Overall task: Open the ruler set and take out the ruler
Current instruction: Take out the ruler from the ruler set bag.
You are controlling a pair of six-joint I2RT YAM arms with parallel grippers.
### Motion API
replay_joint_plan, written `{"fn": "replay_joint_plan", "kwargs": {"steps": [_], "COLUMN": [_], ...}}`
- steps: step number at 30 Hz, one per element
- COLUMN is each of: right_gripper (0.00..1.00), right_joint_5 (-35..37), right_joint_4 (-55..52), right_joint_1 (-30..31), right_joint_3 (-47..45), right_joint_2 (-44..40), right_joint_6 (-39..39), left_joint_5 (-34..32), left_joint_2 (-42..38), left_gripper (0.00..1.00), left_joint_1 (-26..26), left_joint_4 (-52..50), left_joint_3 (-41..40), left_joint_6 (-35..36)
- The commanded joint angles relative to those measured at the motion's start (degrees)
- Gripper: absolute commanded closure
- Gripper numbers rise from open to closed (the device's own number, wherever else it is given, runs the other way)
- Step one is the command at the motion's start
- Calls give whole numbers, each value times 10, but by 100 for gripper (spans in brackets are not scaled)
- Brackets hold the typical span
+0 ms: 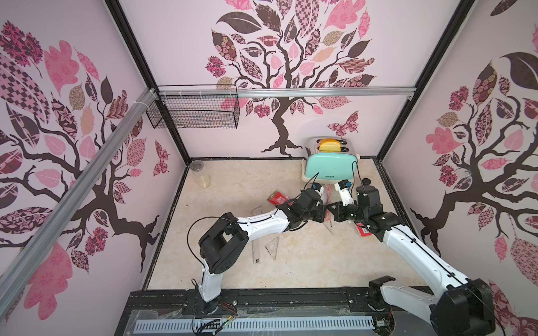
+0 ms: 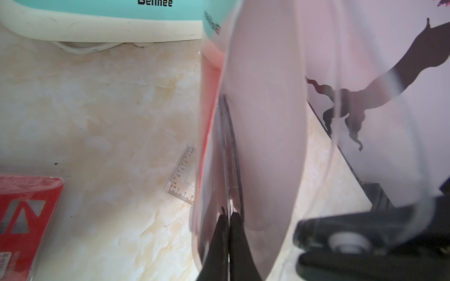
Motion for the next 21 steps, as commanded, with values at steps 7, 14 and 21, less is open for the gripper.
{"fn": "replay_joint_plan", "kwargs": {"steps": [7, 14, 21], "right_gripper": [100, 100, 100], "right_joint_5": [15, 55, 87], "right_joint_4": [4, 13, 29], "right_joint_1": [2, 2, 2], "right_joint_3": [19, 10, 5], "right_joint_2": [-10, 5, 17], "right_joint_6": [-2, -2, 7], "left_joint_5": [-57, -69, -61], "left_joint_2": [-10, -49, -87], "left_gripper": [100, 100, 100], "left_joint_1": [0, -1, -6], "left_joint_4": [-1, -12, -27], "left_joint_3": [-18, -38, -54], "left_joint_6": [19, 38, 53]}}
